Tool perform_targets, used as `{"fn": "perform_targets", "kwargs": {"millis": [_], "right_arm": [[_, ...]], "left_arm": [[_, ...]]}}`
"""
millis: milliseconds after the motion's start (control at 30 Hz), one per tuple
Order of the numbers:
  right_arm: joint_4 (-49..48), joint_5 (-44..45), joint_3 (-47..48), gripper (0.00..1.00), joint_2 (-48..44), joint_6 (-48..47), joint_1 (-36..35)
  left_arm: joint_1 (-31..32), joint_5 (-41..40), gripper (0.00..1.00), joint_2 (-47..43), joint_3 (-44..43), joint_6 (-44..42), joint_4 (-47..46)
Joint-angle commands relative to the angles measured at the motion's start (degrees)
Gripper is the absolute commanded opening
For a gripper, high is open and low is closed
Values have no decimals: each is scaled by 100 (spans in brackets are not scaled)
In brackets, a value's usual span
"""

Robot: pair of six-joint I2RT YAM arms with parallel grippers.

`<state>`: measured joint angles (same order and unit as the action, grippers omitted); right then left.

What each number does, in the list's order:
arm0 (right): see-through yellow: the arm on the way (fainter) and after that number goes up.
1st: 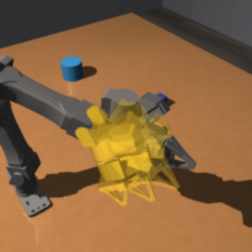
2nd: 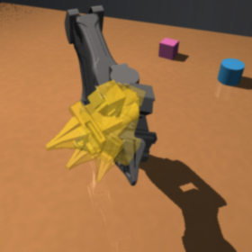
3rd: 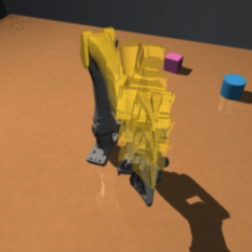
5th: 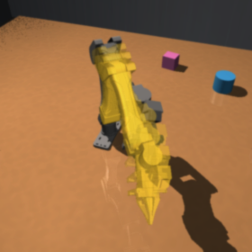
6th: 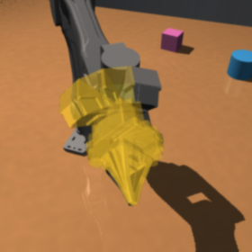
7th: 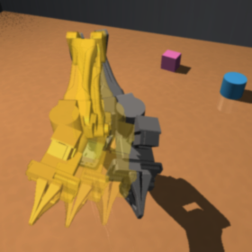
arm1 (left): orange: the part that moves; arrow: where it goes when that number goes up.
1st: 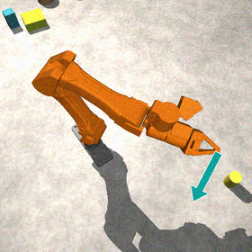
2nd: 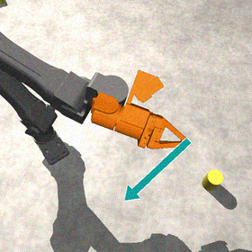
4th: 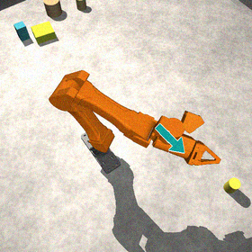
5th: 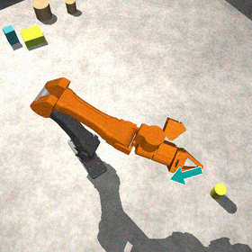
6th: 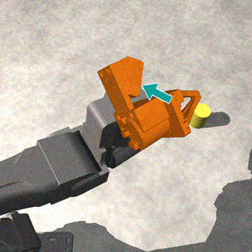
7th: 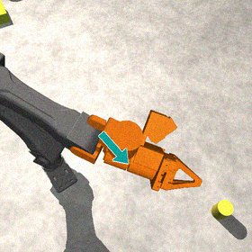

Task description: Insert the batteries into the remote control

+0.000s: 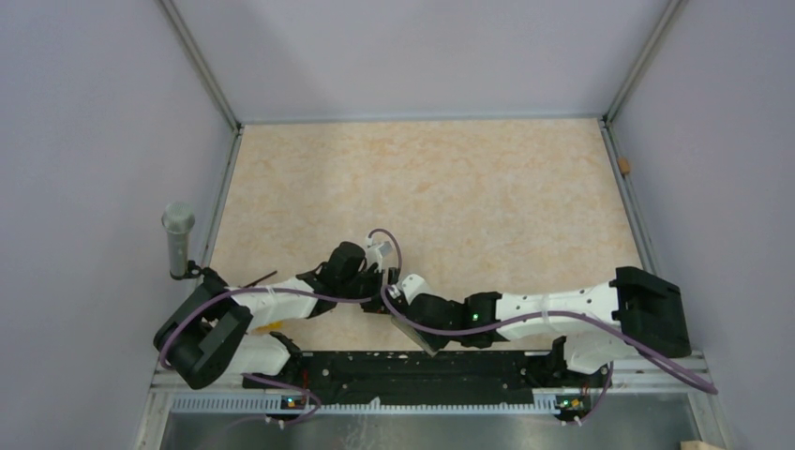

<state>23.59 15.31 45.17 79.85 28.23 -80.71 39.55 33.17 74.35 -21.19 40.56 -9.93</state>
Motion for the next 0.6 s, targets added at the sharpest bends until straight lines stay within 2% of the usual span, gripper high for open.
{"fn": "perform_targets", "kwargs": {"millis": [0,567], "right_arm": [[-5,-61,117,0,-232,94,73],[29,-38,-56,0,-339,178,74]], "left_arm": [[26,31,69,-117,32,-54,-158],[27,32,69,-82,-16,-48,-138]]}}
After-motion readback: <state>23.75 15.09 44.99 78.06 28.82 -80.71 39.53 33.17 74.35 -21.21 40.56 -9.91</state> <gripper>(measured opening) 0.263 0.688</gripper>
